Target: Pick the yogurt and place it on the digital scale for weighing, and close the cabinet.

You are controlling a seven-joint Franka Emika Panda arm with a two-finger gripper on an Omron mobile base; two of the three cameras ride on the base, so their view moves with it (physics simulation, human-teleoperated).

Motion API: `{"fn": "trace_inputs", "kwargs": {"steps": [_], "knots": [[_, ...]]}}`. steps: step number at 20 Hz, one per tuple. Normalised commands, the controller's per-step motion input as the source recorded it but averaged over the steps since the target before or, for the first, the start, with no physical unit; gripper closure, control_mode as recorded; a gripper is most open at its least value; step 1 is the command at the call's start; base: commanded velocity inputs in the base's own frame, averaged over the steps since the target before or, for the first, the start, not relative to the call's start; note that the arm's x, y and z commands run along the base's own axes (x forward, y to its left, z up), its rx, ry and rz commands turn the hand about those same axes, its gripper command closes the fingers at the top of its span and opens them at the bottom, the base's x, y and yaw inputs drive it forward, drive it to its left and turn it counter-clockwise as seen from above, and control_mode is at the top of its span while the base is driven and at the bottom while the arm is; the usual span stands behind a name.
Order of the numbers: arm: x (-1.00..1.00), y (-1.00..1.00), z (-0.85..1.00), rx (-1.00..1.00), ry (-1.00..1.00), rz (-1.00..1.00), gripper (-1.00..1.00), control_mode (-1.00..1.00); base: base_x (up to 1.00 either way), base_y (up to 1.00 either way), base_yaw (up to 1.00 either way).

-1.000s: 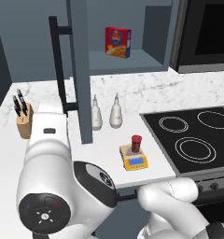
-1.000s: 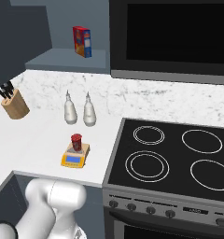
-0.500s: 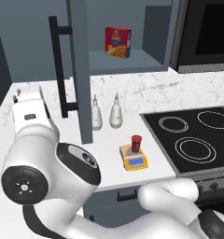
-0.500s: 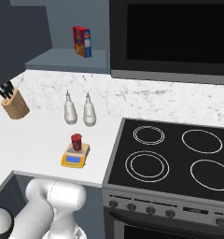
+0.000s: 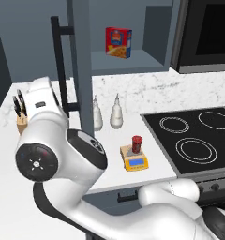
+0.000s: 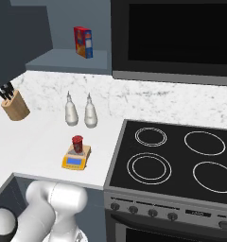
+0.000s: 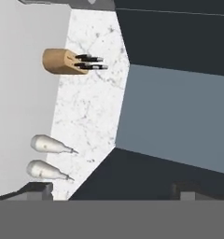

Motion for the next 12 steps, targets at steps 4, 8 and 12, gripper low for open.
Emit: {"fn": "trace_inputs", "kwargs": {"steps": [4, 8, 12], "knots": [[-0.31, -0.55, 0.20, 0.00, -0.11, 0.00, -1.00, -1.00, 0.00, 0.00, 0.00], [-0.54, -0.74, 0.48, 0.00, -0.25, 0.00, -1.00, -1.00, 0.00, 0.00, 0.00], [0.06, -0.96, 0.37, 0.00, -0.11, 0.00, -1.00, -1.00, 0.00, 0.00, 0.00]]}}
